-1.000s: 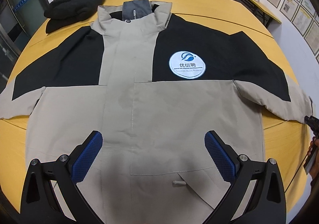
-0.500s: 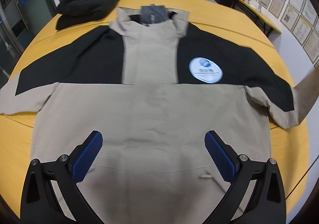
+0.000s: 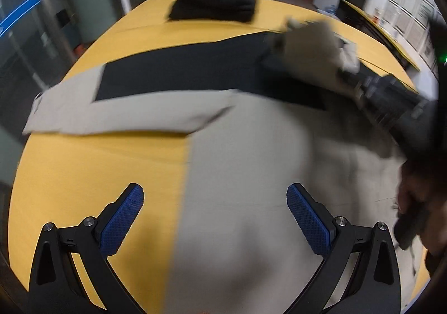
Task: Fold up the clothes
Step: 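Fold the held sleeve across the jacket body and release it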
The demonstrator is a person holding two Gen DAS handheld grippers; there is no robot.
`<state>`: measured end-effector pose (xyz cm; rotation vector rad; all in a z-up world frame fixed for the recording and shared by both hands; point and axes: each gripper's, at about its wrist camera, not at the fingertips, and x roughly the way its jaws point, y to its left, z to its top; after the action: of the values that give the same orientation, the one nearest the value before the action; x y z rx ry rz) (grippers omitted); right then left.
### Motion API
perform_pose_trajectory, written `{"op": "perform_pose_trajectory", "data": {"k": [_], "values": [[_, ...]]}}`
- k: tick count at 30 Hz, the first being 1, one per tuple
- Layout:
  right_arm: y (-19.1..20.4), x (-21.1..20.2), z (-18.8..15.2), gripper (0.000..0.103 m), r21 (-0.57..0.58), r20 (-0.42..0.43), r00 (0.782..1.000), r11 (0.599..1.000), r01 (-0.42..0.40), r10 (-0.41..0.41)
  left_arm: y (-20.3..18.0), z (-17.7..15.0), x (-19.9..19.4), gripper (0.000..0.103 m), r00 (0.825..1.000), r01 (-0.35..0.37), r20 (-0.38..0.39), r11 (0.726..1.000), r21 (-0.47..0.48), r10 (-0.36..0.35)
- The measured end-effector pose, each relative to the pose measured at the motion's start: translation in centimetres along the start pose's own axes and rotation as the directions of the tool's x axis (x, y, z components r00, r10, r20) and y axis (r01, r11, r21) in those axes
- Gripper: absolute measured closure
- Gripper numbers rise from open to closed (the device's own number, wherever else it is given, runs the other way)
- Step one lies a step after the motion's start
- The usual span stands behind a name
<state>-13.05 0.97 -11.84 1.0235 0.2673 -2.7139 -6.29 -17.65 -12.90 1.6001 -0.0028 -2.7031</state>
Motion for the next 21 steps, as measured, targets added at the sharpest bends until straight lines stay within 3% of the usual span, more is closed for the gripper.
{"op": "perform_pose_trajectory", "data": {"k": [5, 8, 11, 15, 17, 21], "values": [[4.6, 5.4, -4.0, 0.102, -0.150, -0.141, 0.990, 0.988, -0.027, 0.006, 6.3, -1.5, 1.0, 0.000, 1.000, -0.006, -0.020, 0.995, -0.099, 0.004], [5.2, 6.7, -5.1, 0.099, -0.217, -0.195, 0.981, 0.975, -0.046, 0.002, 7.9, -1.7, 1.5, 0.000, 0.999, 0.006, -0.030, 0.990, -0.139, -0.010], [5.7, 6.4, -5.7, 0.094, -0.257, -0.240, 0.969, 0.959, -0.117, 0.054, 8.3, -1.9, 1.7, 0.000, 0.999, 0.016, -0.030, 0.989, -0.150, -0.021], [6.2, 6.9, -5.1, 0.094, -0.257, -0.255, 0.962, 0.953, -0.162, 0.095, 9.3, -1.6, 2.0, 0.000, 0.999, 0.027, -0.023, 0.984, -0.176, -0.032], [6.4, 7.1, -4.7, 0.087, -0.255, -0.260, 0.959, 0.949, -0.182, 0.114, 9.9, -1.2, 2.4, 0.000, 0.999, 0.024, -0.025, 0.981, -0.193, -0.029], [6.9, 7.7, -3.9, 0.085, -0.251, -0.270, 0.951, 0.942, -0.222, 0.152, 11.6, -0.1, 3.1, 0.000, 1.000, 0.003, -0.016, 0.974, -0.228, -0.007]]}}
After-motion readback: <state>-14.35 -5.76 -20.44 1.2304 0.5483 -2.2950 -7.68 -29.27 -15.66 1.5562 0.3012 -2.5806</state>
